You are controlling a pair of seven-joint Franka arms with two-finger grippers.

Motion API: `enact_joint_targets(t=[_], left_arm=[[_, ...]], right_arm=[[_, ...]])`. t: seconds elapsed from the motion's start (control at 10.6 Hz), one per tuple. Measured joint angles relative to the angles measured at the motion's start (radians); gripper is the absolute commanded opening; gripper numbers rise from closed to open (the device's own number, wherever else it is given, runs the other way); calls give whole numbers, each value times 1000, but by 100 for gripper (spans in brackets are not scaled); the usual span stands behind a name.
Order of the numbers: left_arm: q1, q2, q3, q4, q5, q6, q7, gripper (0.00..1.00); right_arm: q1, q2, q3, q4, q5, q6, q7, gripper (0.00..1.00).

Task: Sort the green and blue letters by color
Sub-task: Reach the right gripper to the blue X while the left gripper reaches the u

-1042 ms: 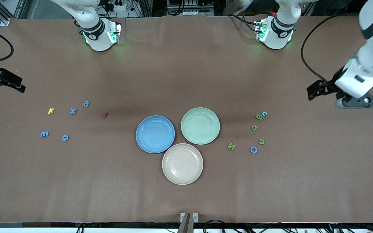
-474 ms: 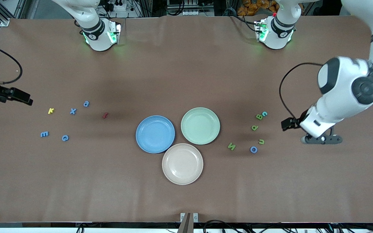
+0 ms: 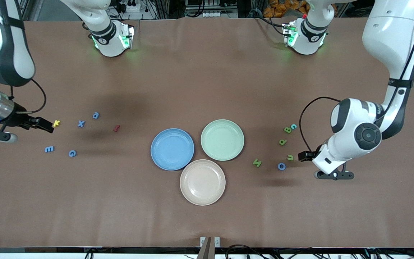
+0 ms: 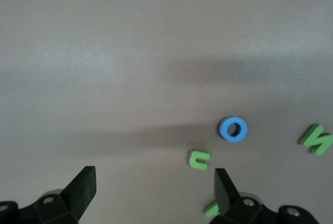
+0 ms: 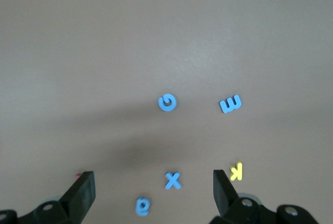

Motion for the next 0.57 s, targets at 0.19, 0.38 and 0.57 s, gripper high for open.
enact_joint_targets(t=[0.19,0.38,0.57], left_arm=[[-3,39,0,3,3,50,-2,95],[-11,73,0,-1,5,79,-2,93],[-16,90,0,-36,20,130,-2,90]], right_arm=[[-36,15,-2,-148,0,184,-28,100],[-46,65,-3,-215,0,285,-30,100],[-50,111,-4,-263,0,389,-30,100]])
